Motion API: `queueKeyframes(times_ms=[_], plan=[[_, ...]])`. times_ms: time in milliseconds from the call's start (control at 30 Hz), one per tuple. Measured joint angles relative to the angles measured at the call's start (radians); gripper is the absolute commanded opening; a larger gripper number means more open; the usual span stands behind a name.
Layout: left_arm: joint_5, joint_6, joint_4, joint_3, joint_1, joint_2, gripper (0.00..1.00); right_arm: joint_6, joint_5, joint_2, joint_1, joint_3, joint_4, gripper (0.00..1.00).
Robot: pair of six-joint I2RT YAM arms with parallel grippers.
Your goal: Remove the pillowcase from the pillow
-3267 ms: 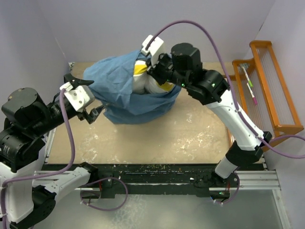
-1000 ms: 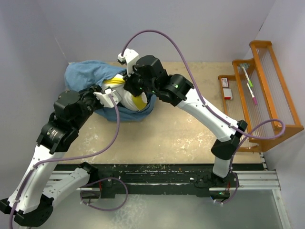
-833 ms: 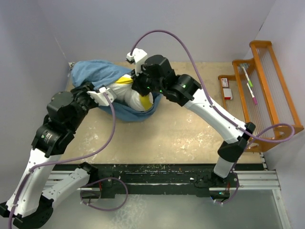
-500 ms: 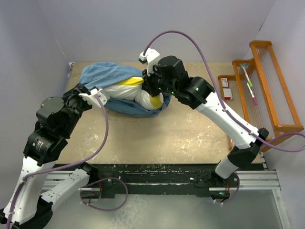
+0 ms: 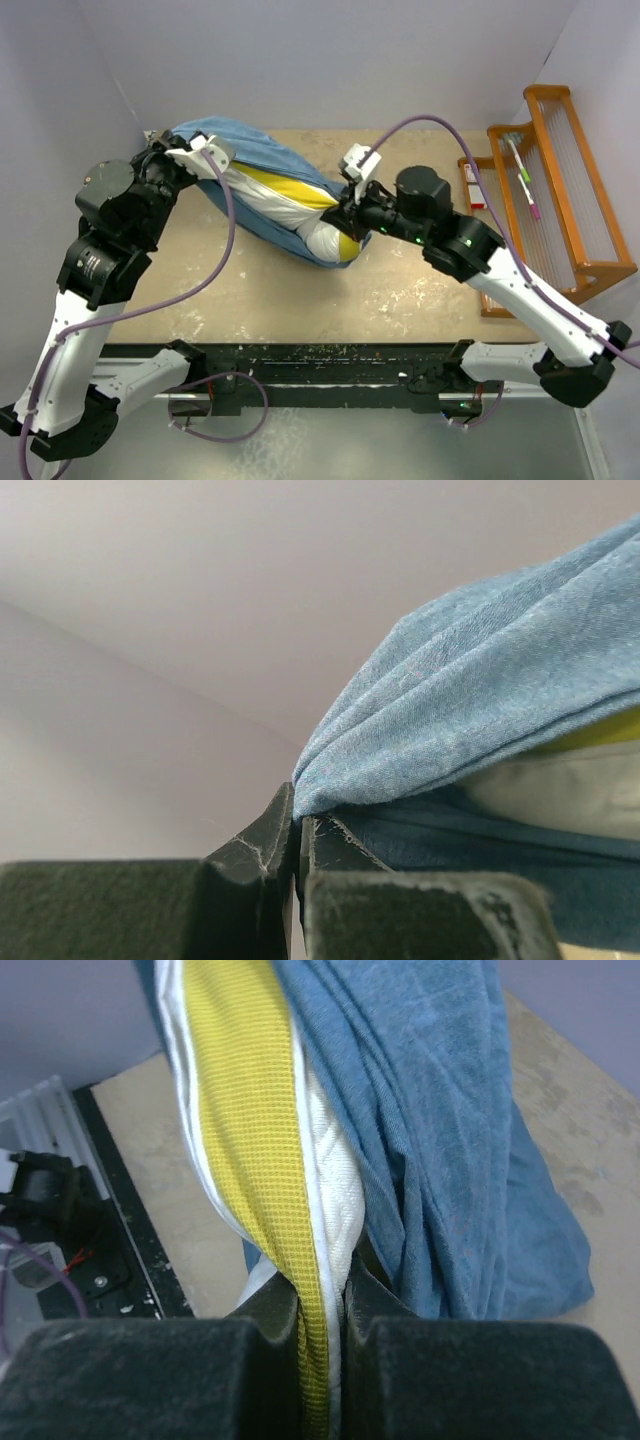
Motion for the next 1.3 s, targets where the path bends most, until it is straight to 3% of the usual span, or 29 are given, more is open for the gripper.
queueKeyframes(times_ms=[267,500,633,800,1000,1133,1200,1233,1300], plan=[[0.027,-0.01,0.03,-0.019,0.025,0.023,0.0,-0.02,-0.11,-0.216,0.0,-0.18,0.129,0.0],[0.336,-0.184,-0.071,0.067,0.386,0.19,0.0,-0.048,-0.165,-0.251,0.0,-0.203,0.161,0.0],[0.534,-0.282,-0.17,0.051,0.498,0.257,0.01,-0.028,-0.159,-0.28,0.0,-0.247,0.2,0.0],[0.737,-0.32,-0.25,-0.117,0.537,0.197,0.05,0.02,-0.173,-0.257,-0.011,-0.185,0.186,0.0],[0.808,-0.344,-0.246,-0.238,0.547,0.163,0.05,0.102,-0.22,-0.134,-0.056,0.008,0.192,0.0],[0.867,-0.356,-0.216,-0.32,0.595,0.151,0.19,0.15,-0.208,-0.089,-0.088,0.087,0.194,0.0],[0.9,-0.354,-0.217,-0.358,0.618,0.142,0.41,0.176,-0.185,-0.078,-0.106,0.105,0.208,0.0],[0.912,-0.352,-0.216,-0.374,0.626,0.136,0.6,0.188,-0.178,-0.074,-0.114,0.108,0.213,0.0],[0.927,-0.337,-0.217,-0.402,0.636,0.121,0.78,0.216,-0.167,-0.061,-0.132,0.122,0.226,0.0]])
